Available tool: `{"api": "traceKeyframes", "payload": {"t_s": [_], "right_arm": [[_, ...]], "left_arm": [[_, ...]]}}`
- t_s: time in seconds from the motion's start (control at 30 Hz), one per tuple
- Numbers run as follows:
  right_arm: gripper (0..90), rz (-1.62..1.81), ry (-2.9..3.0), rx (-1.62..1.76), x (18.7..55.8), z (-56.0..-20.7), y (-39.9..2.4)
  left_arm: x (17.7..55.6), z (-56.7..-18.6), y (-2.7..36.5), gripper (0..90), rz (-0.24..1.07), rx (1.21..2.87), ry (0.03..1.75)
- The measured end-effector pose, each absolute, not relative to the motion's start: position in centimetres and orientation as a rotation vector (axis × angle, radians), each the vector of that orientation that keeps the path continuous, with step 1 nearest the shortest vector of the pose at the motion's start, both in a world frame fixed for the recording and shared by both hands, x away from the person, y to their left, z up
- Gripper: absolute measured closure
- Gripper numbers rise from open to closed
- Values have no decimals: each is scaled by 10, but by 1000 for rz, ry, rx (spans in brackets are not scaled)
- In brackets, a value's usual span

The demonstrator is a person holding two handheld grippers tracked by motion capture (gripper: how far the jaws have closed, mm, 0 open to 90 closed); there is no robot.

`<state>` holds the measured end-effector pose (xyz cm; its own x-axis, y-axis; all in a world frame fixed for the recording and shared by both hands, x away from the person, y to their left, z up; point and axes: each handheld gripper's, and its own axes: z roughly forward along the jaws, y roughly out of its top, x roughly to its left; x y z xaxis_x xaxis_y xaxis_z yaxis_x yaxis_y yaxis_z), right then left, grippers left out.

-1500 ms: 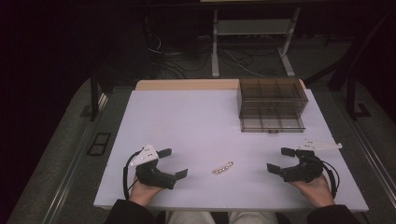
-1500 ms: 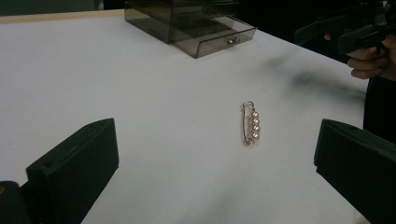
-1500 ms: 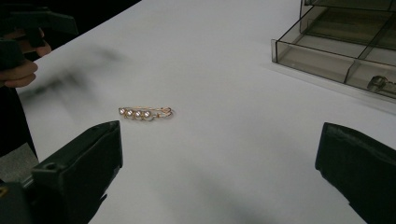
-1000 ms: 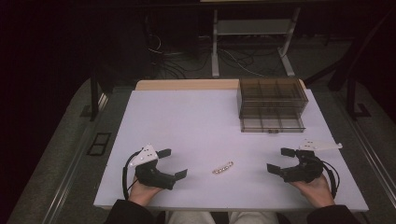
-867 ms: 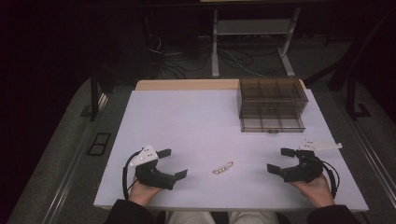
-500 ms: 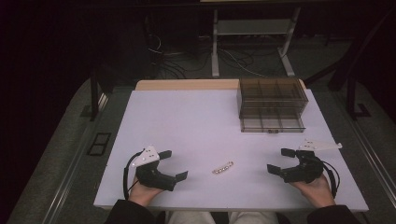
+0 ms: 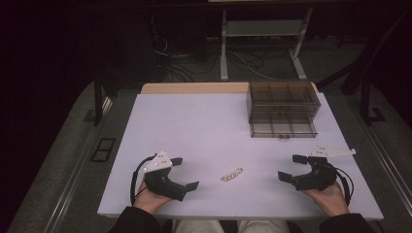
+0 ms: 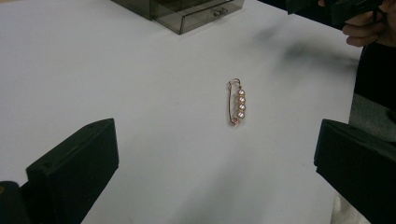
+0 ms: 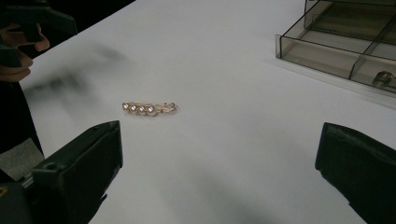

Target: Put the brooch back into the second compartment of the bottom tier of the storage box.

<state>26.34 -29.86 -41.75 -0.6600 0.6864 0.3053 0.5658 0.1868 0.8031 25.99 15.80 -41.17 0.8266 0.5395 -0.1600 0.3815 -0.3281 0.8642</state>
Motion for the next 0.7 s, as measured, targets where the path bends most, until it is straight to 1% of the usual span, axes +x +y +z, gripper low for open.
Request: {"api": "traceKeyframes", "payload": {"t_s": [0.37, 0.7], "right_arm": [[5, 1480, 2326, 1233, 263, -418, -298], [4, 1475, 2330, 1234, 263, -418, -298]], "left_arm": [[265, -405, 149, 0, 179, 2002, 664], [273, -393, 133, 0, 168, 2050, 628]]}}
